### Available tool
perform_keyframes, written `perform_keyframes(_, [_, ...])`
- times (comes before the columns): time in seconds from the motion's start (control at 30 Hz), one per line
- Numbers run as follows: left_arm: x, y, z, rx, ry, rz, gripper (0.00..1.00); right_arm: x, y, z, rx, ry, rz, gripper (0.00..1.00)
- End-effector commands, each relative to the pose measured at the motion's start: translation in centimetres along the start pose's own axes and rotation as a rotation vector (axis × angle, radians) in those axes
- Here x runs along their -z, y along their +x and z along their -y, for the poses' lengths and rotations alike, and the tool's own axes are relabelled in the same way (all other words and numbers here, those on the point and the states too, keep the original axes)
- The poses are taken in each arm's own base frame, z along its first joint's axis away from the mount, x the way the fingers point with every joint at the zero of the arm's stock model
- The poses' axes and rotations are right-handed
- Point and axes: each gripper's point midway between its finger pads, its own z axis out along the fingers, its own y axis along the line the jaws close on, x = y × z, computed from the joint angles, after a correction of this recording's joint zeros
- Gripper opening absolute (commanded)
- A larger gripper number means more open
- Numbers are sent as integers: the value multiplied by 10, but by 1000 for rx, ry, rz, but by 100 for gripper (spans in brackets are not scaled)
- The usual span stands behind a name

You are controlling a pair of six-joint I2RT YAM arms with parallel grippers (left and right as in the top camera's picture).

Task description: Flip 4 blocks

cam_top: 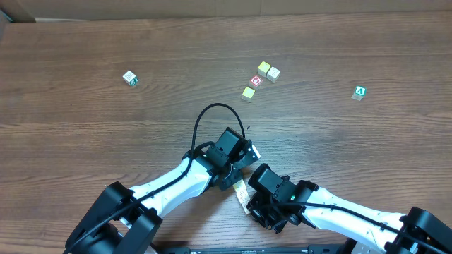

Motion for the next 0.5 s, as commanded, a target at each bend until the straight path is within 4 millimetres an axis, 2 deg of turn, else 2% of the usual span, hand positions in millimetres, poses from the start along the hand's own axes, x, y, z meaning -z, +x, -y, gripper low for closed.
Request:
perform_keyframes(0.0, [-9,12,30,-49,125,-23,4,3,-6,-19,10,-66,42,4])
perform_keyframes(0.47, [-9,12,30,-117,126,-18,4,4,-7,-20,-7,-72,53,4])
